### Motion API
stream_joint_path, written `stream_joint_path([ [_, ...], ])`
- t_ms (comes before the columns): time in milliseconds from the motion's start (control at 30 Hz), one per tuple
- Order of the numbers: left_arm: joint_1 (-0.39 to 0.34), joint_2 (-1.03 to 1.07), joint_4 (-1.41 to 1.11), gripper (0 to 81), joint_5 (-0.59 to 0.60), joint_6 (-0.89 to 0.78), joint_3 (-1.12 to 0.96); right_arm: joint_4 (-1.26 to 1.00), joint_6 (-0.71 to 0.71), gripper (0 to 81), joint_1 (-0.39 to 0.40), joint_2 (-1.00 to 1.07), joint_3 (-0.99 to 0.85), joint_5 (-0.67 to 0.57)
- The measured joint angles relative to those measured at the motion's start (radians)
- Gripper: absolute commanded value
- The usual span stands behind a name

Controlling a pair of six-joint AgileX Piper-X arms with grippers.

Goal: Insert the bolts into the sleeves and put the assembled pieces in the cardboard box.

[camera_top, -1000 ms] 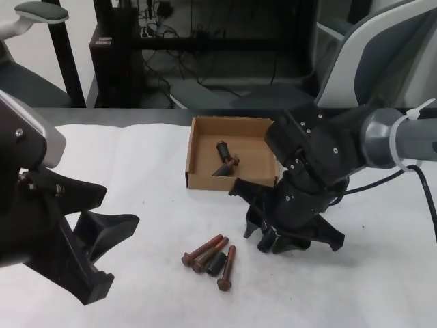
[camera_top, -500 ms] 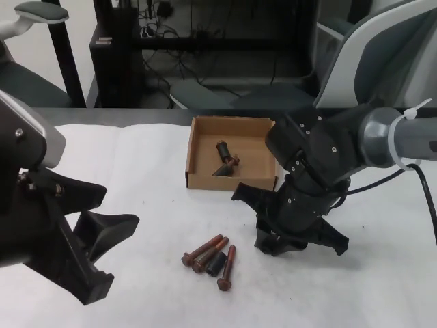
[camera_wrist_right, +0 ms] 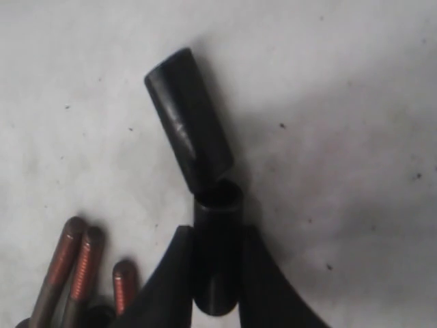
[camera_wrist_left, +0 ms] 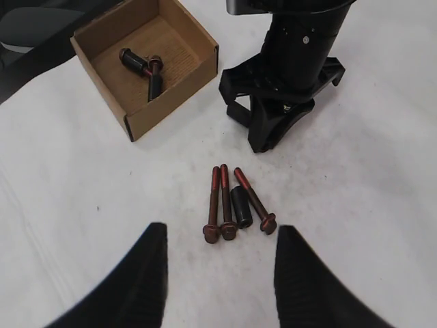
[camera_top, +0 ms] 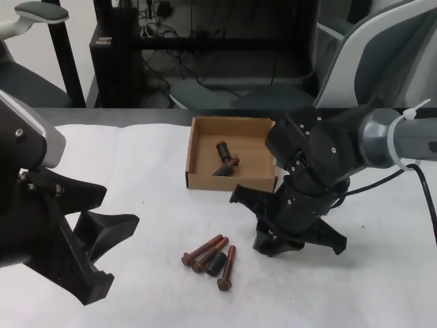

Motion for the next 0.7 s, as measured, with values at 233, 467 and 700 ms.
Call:
stream_joint_path([
  [233, 0.000, 0.000, 0.000, 49.1, -0.026, 0.000, 0.000, 0.002, -0.101, 0.4, 0.000, -0.020, 0.000, 0.000],
  [467, 0.000, 0.000, 0.000, 49.1, -0.028, 0.033, 0.000, 0.003, -0.181, 0.4, 0.008, -0.140, 0.032, 0.007],
  [700, 0.000, 0.000, 0.000, 49.1, -0.026, 0.052, 0.000, -0.039, -0.209, 0.4, 0.044, -0.281, 0.143, 0.015],
])
